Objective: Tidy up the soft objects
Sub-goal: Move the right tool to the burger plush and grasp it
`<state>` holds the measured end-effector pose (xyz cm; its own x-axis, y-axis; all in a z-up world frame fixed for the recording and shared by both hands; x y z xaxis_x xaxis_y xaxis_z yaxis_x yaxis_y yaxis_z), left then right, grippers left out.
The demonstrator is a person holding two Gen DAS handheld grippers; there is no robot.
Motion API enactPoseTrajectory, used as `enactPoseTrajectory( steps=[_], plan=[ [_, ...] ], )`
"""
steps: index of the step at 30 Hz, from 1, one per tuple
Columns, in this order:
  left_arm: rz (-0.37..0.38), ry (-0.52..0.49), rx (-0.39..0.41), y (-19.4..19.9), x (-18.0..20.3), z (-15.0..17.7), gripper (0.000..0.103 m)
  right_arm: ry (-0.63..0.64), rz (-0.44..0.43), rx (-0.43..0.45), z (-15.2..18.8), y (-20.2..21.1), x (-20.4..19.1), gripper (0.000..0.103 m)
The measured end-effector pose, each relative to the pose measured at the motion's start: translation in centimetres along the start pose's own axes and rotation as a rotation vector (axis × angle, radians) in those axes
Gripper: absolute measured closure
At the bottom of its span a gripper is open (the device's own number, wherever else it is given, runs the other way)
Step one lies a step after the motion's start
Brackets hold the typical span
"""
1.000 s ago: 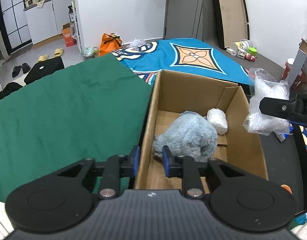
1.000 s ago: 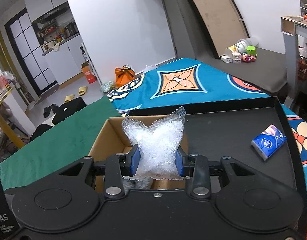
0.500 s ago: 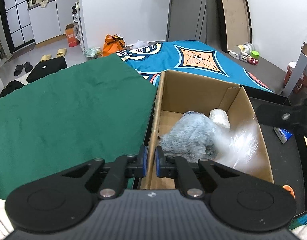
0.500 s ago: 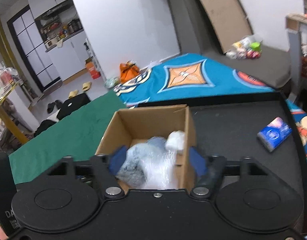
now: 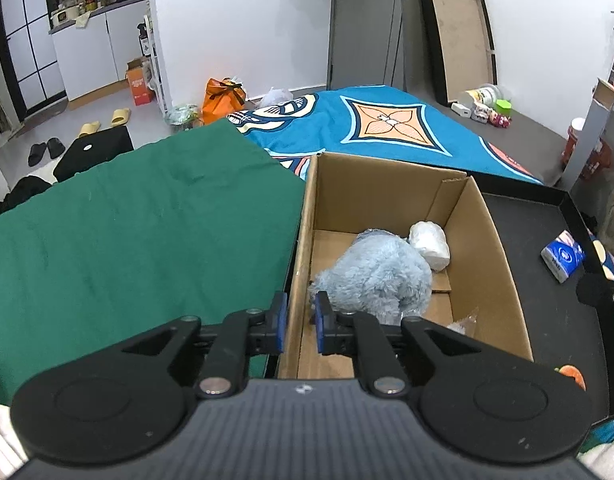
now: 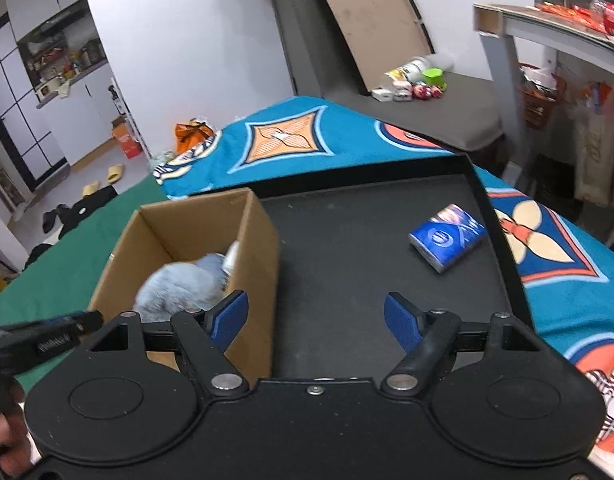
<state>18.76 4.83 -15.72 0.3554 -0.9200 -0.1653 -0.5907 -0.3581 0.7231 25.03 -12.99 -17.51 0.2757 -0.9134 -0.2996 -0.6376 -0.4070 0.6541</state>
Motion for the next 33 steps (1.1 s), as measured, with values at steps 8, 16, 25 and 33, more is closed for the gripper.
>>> enactPoseTrajectory(
  steps=[8,16,25,33],
  plan=[
    [-0.011,-0.015,0.012,0.5,0.4,-0.3,0.056,-0.022,0.041,-0.036,1.5,0.3,2.4,0.029],
    [-0.014,-0.049,0.019,0.8,1.4,-0.2,0.050,-0.064,0.075,-0.077,3.3,0.4,4.8,0.032],
    [-0.030,-0.074,0.015,0.8,2.2,-0.1,0.050,-0.116,0.103,-0.115,4.9,0.1,7.2,0.045],
    [-0.047,-0.096,0.010,0.5,2.8,-0.1,0.049,-0.154,0.092,-0.165,6.3,-0.6,8.6,0.052]
  ],
)
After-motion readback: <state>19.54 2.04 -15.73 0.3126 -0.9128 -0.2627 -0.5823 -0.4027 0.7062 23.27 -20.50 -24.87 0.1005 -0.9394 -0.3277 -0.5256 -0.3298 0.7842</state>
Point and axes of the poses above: each gripper's, at about its wrist camera, not at the fingertips, and y roughly against the way its jaws point, x to its right, z to its underside, the point moved 5 cm from there along -y, roughly the way its jaws point, and after that the axes turned 13 degrees about -z, right-handed, at the moved point
